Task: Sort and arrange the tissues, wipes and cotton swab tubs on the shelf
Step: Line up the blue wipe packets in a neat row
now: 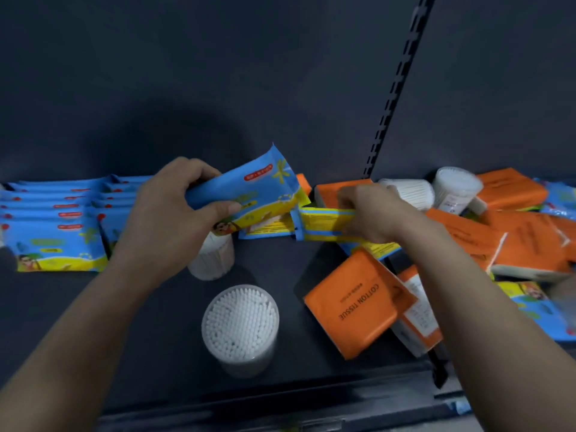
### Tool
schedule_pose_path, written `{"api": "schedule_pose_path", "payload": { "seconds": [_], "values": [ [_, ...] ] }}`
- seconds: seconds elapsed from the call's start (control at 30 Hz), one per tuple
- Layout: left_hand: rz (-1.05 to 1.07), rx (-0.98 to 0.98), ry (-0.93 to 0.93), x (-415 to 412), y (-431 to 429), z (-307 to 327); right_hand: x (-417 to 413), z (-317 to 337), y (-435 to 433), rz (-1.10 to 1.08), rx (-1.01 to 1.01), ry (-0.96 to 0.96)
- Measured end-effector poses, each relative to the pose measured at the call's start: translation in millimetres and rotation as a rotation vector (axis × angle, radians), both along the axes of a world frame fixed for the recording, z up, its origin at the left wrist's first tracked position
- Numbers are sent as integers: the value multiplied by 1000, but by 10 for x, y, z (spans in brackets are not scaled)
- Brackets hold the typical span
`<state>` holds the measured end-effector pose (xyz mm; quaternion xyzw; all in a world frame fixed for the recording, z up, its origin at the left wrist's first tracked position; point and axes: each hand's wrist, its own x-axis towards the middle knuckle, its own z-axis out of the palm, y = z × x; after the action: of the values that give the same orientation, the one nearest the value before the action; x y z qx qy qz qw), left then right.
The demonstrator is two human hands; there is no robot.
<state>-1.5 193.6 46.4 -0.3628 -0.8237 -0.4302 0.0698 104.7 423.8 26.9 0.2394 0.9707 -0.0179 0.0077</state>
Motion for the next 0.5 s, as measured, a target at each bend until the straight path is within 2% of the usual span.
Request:
{"api": "schedule_pose_path", "payload": {
  "seconds": [0.17, 0.3, 0.5],
  "values": [
    [-45, 53, 2, -36, -46, 28, 171, 209, -98, -90, 17, 147],
    [-88, 101, 11, -101, -193, 62, 277, 268, -280, -112, 59, 389],
    [-100, 129, 26, -237, -550, 64, 206, 309, -762, -75, -64, 631]
  ]
}}
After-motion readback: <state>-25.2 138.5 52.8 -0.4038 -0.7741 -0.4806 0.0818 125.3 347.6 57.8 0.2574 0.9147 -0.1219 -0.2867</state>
